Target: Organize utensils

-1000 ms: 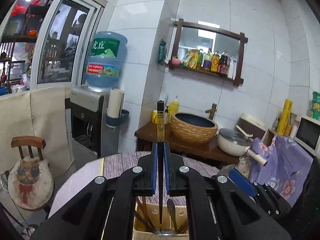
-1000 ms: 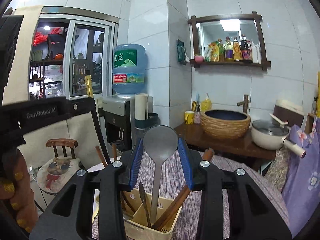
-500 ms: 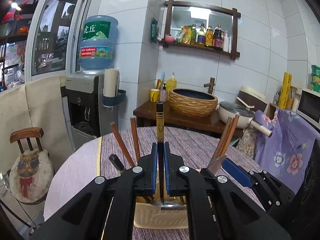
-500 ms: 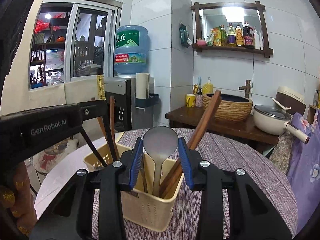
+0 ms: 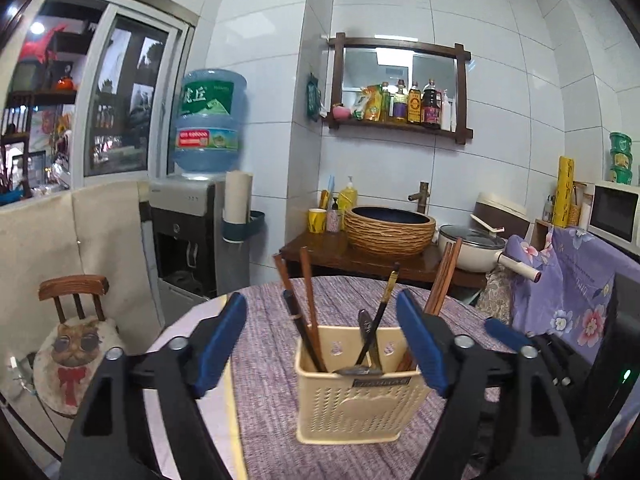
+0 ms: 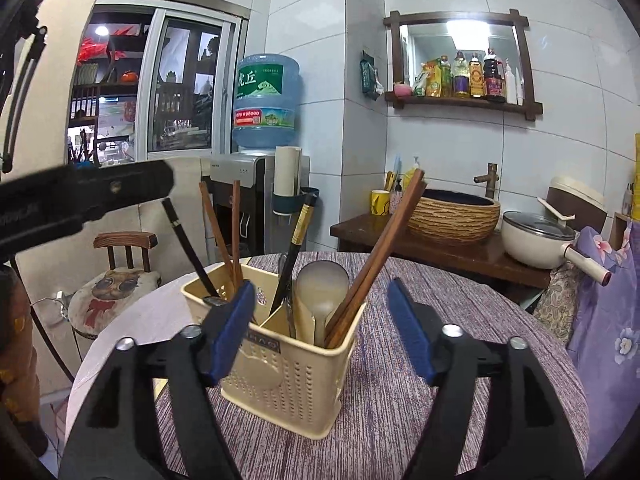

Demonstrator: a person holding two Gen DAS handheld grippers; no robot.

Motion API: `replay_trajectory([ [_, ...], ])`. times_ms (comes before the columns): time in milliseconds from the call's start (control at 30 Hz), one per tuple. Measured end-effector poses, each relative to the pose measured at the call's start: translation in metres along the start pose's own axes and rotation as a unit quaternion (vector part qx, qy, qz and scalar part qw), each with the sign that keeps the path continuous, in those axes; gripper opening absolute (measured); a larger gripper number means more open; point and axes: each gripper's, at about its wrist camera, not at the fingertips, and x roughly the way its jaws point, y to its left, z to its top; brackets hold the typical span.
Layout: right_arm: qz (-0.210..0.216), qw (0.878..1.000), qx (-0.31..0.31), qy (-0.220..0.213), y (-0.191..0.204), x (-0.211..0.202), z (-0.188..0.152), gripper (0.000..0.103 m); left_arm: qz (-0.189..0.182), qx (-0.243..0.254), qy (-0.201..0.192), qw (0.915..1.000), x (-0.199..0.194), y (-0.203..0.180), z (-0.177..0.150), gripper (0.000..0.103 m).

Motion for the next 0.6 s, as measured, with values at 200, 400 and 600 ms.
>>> replay_trajectory([
  [200,0.003,0.999,0.036,0.023,-0.006,-0.039,-0.018,0.095,0.002,-0.004,-0.002,1.0,-0.036,0.014,-0.016,0.098],
  [400,0.017,0.998,0.049,0.041,0.006,-0.086,-0.054,0.097,0.003,-0.004,0.012,0.9999,-0.076,0.03,-0.055,0.098],
  [600,0.044,0.996,0.066,0.041,0.022,-0.127,-0.085,0.097,0.012,-0.031,0.06,0.9976,-0.109,0.051,-0.099,0.098],
])
